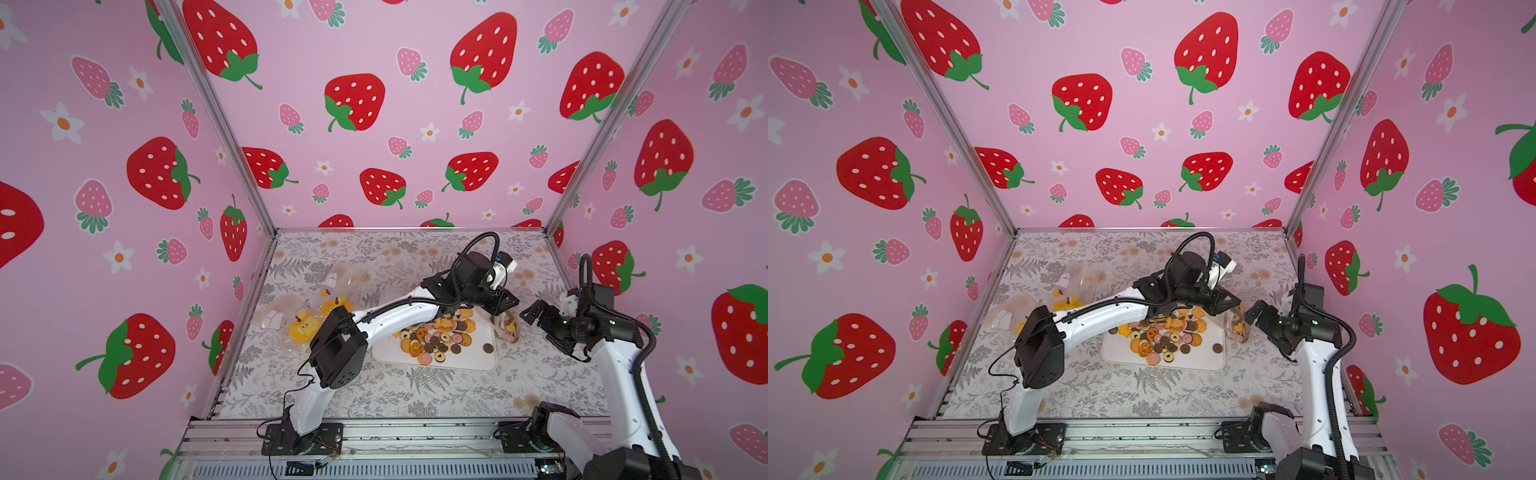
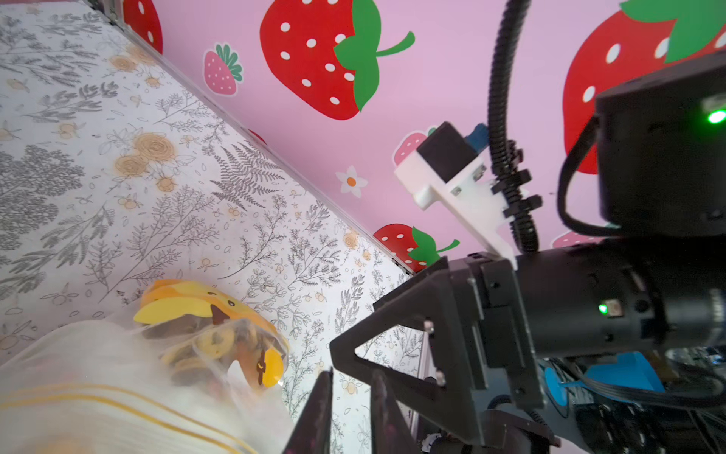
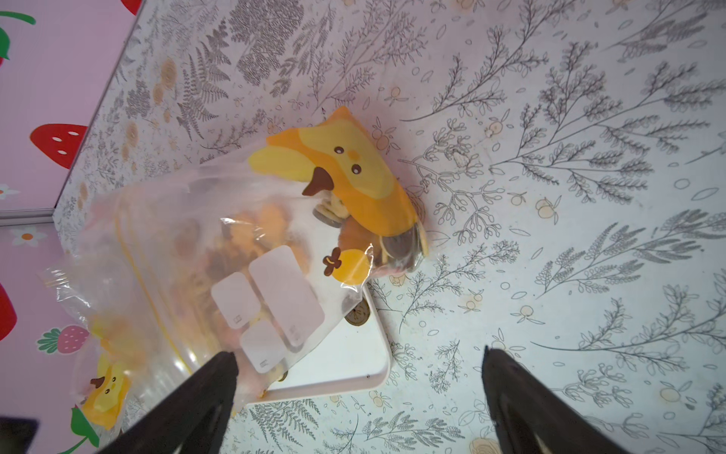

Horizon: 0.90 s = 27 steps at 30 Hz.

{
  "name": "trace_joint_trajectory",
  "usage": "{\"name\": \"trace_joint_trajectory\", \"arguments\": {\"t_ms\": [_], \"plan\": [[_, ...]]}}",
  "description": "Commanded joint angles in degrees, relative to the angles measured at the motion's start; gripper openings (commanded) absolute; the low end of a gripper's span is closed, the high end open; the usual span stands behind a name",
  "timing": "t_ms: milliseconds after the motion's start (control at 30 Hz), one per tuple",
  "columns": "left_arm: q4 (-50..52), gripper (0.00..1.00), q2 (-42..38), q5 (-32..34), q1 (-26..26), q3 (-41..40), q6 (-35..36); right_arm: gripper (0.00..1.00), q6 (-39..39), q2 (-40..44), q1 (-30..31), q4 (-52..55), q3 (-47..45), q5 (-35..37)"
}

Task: Pour cookies out of the ziploc bag
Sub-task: 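Pour the cookies out of the ziploc bag onto the tray.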

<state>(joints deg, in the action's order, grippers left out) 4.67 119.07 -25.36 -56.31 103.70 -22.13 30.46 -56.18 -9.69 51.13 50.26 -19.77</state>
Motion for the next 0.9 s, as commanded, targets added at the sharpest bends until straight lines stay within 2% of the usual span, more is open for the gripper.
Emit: {"name": "trace_joint_trajectory", "arguments": {"t_ms": [0, 133, 367, 533, 867], "plan": [[2.34, 0.44, -4.64, 3.03, -0.33, -3.91, 2.49, 1.00, 1.15, -0.20, -0.55, 1.06, -0.43, -1.06], [6.09, 0.67, -9.95, 6.72, -0.31, -9.12, 5.06, 0.99, 0.95, 0.55, -0.76, 1.58, -0.59, -0.55], [7.59, 0.83, -14.35, 9.46, -0.20, -14.89, 4.03, 1.00, 0.53, 2.45, -2.06, 2.71, -1.08, 0.77], [7.73, 0.85, -11.79, 9.00, -0.20, -13.07, 4.73, 0.99, 0.45, 3.59, -3.71, 4.64, -0.82, 1.74], [12.45, 0.82, -3.30, 8.97, -0.20, -2.85, 4.96, 1.00, -0.96, 7.70, -6.04, 7.58, -1.45, 1.33]]}}
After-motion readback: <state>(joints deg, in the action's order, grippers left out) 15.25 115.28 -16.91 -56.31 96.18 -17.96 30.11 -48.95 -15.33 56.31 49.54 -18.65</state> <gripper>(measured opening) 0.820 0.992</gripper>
